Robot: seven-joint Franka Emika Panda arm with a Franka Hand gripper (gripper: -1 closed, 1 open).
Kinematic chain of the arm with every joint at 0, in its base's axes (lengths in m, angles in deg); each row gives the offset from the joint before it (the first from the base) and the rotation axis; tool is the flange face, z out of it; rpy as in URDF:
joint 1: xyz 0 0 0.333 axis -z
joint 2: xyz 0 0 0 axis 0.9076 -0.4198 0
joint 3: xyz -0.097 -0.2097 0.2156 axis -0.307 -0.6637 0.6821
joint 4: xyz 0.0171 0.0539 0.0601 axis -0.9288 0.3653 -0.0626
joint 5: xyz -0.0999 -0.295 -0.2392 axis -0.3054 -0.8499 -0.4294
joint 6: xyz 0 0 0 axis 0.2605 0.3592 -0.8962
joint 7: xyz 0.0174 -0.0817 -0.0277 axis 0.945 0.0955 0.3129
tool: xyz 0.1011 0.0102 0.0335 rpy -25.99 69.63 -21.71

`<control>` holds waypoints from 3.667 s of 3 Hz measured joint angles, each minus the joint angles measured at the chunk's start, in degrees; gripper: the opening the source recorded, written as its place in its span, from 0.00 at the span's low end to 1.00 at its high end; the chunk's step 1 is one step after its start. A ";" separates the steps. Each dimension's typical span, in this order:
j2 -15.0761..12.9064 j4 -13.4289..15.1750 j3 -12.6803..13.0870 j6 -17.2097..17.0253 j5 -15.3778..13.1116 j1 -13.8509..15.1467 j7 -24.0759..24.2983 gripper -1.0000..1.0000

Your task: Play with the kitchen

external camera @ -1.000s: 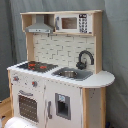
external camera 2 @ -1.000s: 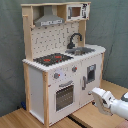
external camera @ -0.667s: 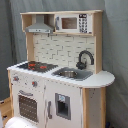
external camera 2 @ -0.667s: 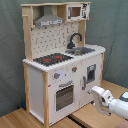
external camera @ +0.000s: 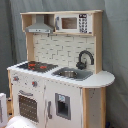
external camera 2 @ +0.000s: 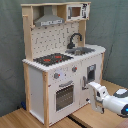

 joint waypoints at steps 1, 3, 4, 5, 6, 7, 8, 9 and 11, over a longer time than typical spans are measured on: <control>0.10 -0.12 -0.87 3.67 0.00 4.21 2.29 1.00; 0.94 -0.70 -0.66 14.72 0.00 9.69 2.94 1.00; 1.41 -0.48 0.08 19.95 0.00 12.77 2.92 1.00; 1.60 -0.55 0.10 25.15 0.00 16.44 2.27 1.00; 1.60 -0.68 0.13 30.30 0.05 19.55 0.65 1.00; 1.59 -1.04 0.47 34.47 0.11 23.57 -0.60 1.00; 1.56 -4.25 0.57 35.73 0.44 28.31 -2.40 1.00; 1.46 -4.61 -1.26 37.06 0.93 32.11 -6.12 1.00; 1.42 -5.10 -1.25 36.96 1.17 32.16 -6.14 0.00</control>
